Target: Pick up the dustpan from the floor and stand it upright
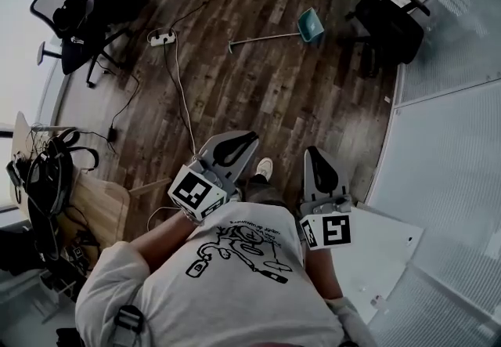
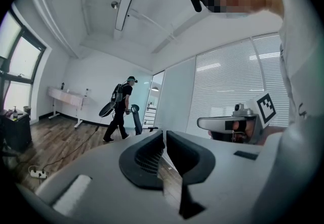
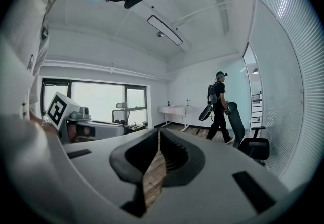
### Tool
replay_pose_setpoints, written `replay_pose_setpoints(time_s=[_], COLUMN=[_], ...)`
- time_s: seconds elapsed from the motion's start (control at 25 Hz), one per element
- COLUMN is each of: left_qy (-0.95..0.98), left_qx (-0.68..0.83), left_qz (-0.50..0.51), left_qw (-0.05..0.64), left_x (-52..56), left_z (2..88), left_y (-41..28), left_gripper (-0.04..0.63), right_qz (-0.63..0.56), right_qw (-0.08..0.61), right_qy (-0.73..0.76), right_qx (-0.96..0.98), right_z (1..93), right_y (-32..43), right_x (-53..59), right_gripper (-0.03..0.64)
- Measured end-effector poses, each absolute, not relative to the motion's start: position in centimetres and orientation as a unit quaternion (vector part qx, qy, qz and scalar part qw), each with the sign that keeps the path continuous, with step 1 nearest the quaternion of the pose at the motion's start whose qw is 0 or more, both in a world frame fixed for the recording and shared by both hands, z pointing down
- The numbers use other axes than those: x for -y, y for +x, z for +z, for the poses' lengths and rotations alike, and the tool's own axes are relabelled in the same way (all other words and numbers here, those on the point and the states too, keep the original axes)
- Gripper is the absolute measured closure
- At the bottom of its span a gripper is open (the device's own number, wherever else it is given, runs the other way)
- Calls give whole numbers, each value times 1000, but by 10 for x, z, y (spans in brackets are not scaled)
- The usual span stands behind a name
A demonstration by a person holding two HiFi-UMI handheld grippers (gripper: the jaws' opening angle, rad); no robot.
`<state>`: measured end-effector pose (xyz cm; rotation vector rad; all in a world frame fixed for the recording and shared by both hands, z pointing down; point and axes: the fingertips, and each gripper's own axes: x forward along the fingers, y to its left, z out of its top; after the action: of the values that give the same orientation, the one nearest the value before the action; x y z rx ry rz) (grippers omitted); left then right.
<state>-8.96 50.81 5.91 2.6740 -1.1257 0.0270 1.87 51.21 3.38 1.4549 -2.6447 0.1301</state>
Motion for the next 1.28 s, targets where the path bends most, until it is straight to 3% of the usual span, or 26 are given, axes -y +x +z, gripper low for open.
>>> replay_pose_setpoints(time_s=[0.64,1.28], left_qy=[906,907], left_qx=[402,397], left_qz=[22,12], left_qw=[131,139], left_x=[-424,-306], left_z=[66,79], left_y=[-21,-55], left_gripper=[575,576], right_qz=[60,54], right_qw=[57,77], right_qy=[468,455], right_qx=[880,886], right_z=[44,52], right_y=[93,48], right_x=[-423,-309], right_gripper=[604,604])
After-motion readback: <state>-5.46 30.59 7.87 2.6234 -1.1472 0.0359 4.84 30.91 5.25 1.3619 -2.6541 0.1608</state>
